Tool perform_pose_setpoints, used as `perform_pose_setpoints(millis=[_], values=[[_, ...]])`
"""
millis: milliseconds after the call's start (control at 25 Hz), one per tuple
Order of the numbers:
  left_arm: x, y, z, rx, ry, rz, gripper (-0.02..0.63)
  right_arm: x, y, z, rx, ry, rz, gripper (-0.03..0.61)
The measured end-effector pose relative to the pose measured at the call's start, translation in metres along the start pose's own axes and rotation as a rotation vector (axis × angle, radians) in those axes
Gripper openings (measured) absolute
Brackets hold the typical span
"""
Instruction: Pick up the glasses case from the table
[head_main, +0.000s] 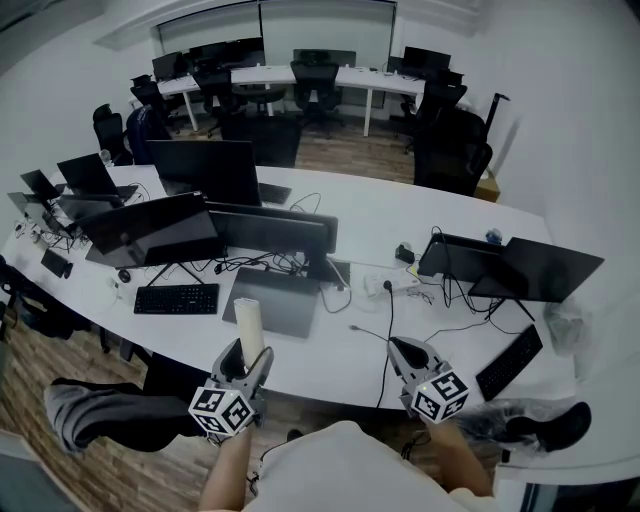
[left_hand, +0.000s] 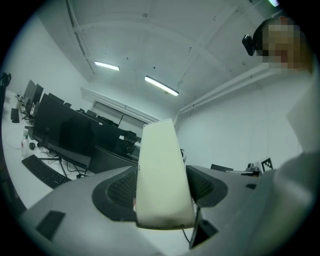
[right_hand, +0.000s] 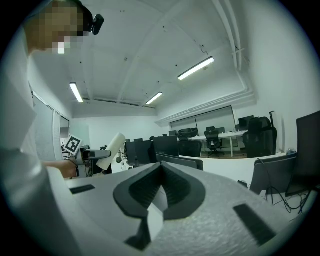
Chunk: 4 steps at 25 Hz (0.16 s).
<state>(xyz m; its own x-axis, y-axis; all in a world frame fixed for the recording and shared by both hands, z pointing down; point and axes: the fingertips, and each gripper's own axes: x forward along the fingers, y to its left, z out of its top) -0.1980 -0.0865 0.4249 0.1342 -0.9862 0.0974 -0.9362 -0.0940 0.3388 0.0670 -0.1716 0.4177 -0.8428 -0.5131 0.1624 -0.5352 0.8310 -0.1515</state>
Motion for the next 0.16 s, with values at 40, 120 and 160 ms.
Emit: perform_pose_setpoints(millis=[40, 120, 160], values=[[0.0003, 0.0006, 0.0004, 0.001, 0.000, 0.000, 0.302, 0.0007, 0.0001, -0.0003, 0.000, 0.000, -0.001, -0.002], [0.0008, 0.0023, 0.0021, 0.003, -0.002, 0.000, 0.302, 0.0023, 0.0009, -0.0004, 0.000, 0.000, -0.001, -0.002], [0.0010, 0.0033, 0.0032, 0.004, -0.003, 0.000, 0.302, 0.0031, 0.0013, -0.0003, 0.000, 0.000, -0.001, -0.002]])
